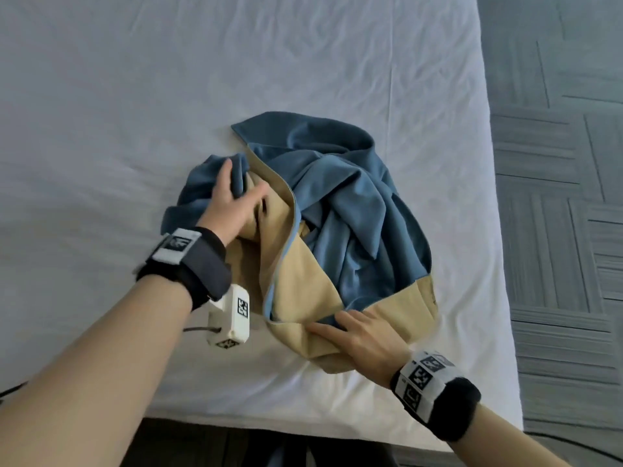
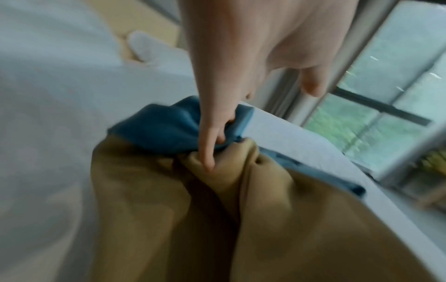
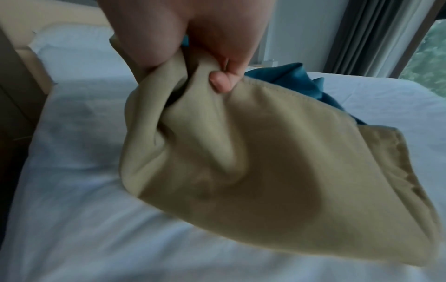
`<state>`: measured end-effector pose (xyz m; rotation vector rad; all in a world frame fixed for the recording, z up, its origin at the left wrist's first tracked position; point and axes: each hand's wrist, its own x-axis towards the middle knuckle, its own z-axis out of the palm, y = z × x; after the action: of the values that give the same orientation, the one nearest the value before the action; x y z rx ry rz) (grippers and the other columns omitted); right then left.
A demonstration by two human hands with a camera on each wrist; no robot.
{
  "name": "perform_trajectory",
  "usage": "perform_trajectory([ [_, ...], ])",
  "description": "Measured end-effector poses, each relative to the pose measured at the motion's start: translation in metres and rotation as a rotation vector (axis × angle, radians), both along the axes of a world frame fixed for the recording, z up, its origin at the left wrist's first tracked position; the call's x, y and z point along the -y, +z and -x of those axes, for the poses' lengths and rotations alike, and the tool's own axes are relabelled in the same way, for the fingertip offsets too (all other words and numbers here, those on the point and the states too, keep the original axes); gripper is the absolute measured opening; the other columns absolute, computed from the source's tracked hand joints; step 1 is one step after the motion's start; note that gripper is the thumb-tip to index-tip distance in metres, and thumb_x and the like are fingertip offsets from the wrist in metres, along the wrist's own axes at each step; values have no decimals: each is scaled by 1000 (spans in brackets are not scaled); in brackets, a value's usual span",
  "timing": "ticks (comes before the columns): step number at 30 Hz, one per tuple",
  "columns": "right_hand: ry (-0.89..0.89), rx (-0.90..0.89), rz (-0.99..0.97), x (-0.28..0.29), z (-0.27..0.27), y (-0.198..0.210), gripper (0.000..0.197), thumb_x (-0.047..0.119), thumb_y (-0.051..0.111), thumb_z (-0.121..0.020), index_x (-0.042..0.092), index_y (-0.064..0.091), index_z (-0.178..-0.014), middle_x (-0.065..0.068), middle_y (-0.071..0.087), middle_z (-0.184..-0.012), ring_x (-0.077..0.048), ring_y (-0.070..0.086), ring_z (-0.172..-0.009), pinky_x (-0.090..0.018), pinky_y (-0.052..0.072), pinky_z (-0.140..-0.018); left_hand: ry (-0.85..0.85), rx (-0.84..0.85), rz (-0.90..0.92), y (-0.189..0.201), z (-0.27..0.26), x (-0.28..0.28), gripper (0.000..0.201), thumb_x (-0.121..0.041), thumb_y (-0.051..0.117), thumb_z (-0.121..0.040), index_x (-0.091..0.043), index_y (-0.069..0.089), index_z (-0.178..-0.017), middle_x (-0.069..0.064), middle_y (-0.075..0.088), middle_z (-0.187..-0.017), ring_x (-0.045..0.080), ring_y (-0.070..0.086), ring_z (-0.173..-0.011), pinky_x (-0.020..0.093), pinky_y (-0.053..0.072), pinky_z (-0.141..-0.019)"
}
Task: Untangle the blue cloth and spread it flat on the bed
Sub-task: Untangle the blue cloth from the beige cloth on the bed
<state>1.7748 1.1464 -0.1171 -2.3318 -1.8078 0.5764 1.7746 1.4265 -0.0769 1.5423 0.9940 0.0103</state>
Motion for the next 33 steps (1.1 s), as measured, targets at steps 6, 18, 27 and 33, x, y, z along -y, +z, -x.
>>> perform_trajectory([
  [6, -216, -366, 172, -5, 34, -9, 59, 50, 35, -83, 23, 34, -136, -2, 57, -121, -24, 55, -111, -40, 50, -78, -146, -276, -280, -44, 53, 78, 125, -39, 81, -63, -23, -8, -149, 8, -3, -158, 24, 9, -146, 37, 15, -117],
  [18, -543, -29, 304, 48, 50, -36, 33, 35, 60, -82, 17, 50, -108, -2, 68, -91, -29, 65, -87, -38, 41, -72, -53, -351, -149, -71, 155, 102, 29, -15, 50, -92, -2, 56, -118, 20, 63, -118, 35, 58, -106, 37, 46, -89],
  [27, -809, -362, 188, 47, 162, -45, 31, 38, 53, -88, 21, 45, -113, -10, 69, -99, -36, 64, -89, -36, 43, -63, 122, -261, -102, -75, 232, 87, 30, -11, 35, -98, -1, 48, -122, 22, 54, -124, 38, 54, -112, 52, 49, -94],
  [33, -897, -326, 20, 46, 160, -21, 9, 24, 55, -89, 17, 61, -91, -10, 71, -86, -32, 64, -85, -30, 41, -62, 76, -315, -335, -74, 290, 60, 26, -14, 34, -97, -3, 51, -113, 25, 58, -107, 43, 59, -94, 48, 51, -84],
])
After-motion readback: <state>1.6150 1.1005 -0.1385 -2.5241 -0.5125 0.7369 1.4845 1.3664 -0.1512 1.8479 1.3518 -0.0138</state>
